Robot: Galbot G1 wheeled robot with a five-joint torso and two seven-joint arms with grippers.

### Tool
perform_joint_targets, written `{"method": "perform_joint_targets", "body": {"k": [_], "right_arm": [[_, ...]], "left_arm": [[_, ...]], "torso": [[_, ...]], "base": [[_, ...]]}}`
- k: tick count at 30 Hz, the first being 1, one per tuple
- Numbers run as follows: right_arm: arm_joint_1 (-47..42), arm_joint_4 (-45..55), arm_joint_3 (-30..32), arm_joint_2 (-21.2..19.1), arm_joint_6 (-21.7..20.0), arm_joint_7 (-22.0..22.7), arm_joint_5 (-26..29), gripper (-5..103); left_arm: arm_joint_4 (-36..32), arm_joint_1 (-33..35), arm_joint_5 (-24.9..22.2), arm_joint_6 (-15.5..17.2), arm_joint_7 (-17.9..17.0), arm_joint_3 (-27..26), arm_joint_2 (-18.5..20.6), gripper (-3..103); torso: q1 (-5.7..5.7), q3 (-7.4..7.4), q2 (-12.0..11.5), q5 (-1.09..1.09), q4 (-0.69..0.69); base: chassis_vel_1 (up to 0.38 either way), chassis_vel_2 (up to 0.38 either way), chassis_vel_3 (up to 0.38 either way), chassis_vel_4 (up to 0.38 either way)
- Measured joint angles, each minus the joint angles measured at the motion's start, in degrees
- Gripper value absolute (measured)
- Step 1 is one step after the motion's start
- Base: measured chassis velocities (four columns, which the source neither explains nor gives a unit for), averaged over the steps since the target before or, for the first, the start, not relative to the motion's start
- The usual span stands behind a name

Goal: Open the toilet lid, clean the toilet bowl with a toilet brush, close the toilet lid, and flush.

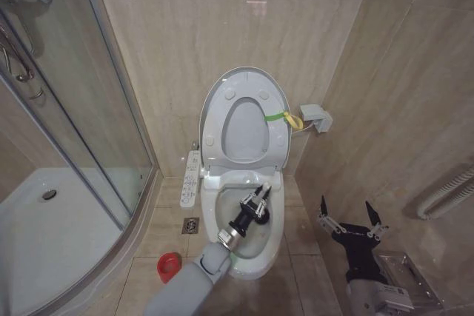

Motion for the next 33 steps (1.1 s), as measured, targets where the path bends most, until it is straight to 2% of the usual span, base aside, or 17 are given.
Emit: {"method": "perform_joint_targets", "body": {"k": [6,9,12,24,27,33], "right_arm": [[0.0,0.0,0.0,0.0,0.0,0.0,0.0,100],[0.0,0.0,0.0,0.0,0.0,0.0,0.0,100],[0.0,0.0,0.0,0.0,0.0,0.0,0.0,100],[0.0,0.0,0.0,0.0,0.0,0.0,0.0,100],[0.0,0.0,0.0,0.0,0.0,0.0,0.0,100],[0.0,0.0,0.0,0.0,0.0,0.0,0.0,100]], "left_arm": [[0.77,1.74,0.21,-0.41,0.13,0.22,-0.68,21],[4.76,2.11,1.43,-2.09,0.74,-1.41,-2.21,21],[5.64,1.7,2.5,-2.33,0.7,-1.93,-2.4,21],[1.51,-0.43,2.86,-0.85,-0.55,1.98,-4.48,21],[5.45,-0.42,4.1,-2.15,0.05,1.4,-5.21,21],[8.68,-1.6,4.34,-3.28,0.62,0.06,-4.67,21]], "torso": [[0.0,0.0,0.0,-0.01,0.0],[0.0,0.0,0.0,-0.01,0.0],[0.0,0.0,0.0,-0.01,0.0],[0.0,0.0,0.0,-0.01,-0.01],[0.0,0.0,0.0,-0.01,0.0],[0.0,0.01,0.0,-0.01,0.0]], "base": [[0.0,0.0,0.0,0.0],[0.0,0.0,0.0,0.0],[0.0,0.0,0.0,0.0],[0.0,0.0,0.0,0.0],[0.0,0.0,0.0,0.0],[0.0,0.0,0.0,0.0]]}}
